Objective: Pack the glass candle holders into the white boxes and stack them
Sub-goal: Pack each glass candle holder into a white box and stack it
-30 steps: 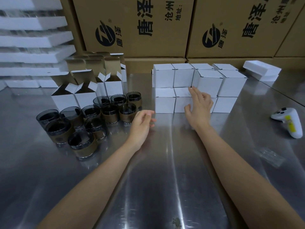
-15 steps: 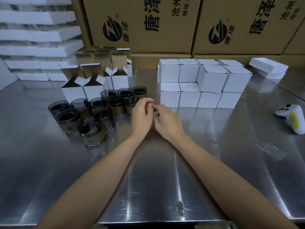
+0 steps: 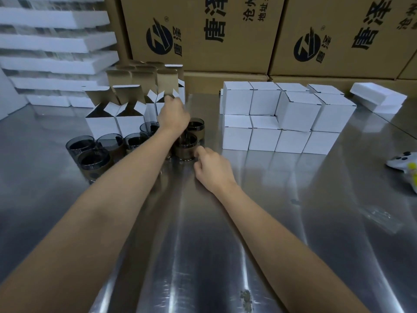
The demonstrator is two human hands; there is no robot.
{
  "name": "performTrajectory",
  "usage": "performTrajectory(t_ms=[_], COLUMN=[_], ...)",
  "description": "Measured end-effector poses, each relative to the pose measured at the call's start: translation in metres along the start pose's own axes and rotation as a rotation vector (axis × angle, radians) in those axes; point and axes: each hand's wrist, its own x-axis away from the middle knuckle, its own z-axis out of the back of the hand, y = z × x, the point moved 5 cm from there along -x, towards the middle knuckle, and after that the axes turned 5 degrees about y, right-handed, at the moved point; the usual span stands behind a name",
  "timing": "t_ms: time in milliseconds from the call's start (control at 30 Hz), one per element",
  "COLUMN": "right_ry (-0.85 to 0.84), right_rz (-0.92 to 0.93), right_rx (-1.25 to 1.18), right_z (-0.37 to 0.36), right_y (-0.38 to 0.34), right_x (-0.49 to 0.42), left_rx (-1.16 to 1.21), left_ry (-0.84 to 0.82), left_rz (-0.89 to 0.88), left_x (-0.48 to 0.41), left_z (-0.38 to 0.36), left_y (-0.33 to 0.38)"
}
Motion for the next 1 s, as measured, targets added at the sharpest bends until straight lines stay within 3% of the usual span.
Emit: performTrajectory(t_ms=[233, 433, 600, 733, 867, 1000], right_ry=[-0.04, -0.034, -0.013, 0.022, 0.2, 0.655], right_rz=[0.017, 0.02, 0.007, 0.009, -0.032, -0.371], right_rx=[-0.032, -0.055, -0.082, -0.122, -0.352, -0.815], right_z=[-0.004, -0.007, -0.008, -0.006, 0.012, 0.043], right_y=[0.003, 0.005, 0.008, 0.009, 0.011, 0.04], right_x=[-0.003, -0.005, -0.007, -0.006, -0.002, 0.013], left_rx=[-0.214, -0.2, -0.179, 0.064, 0.207, 0.185], left_ry=[-0.155, -0.248, -0.061, 0.229, 0.432, 0.435], left_rz=[0.014, 0.018, -0.073, -0.19, -0.398, -0.524], left_x=[-0.041, -0.062, -0.064, -0.036, 0.029, 0.104], left_z=[-0.027, -0.035, -0.016, 0.025, 0.061, 0.063], left_y=[-0.011, -0.02, -0.007, 0.025, 0.073, 0.095])
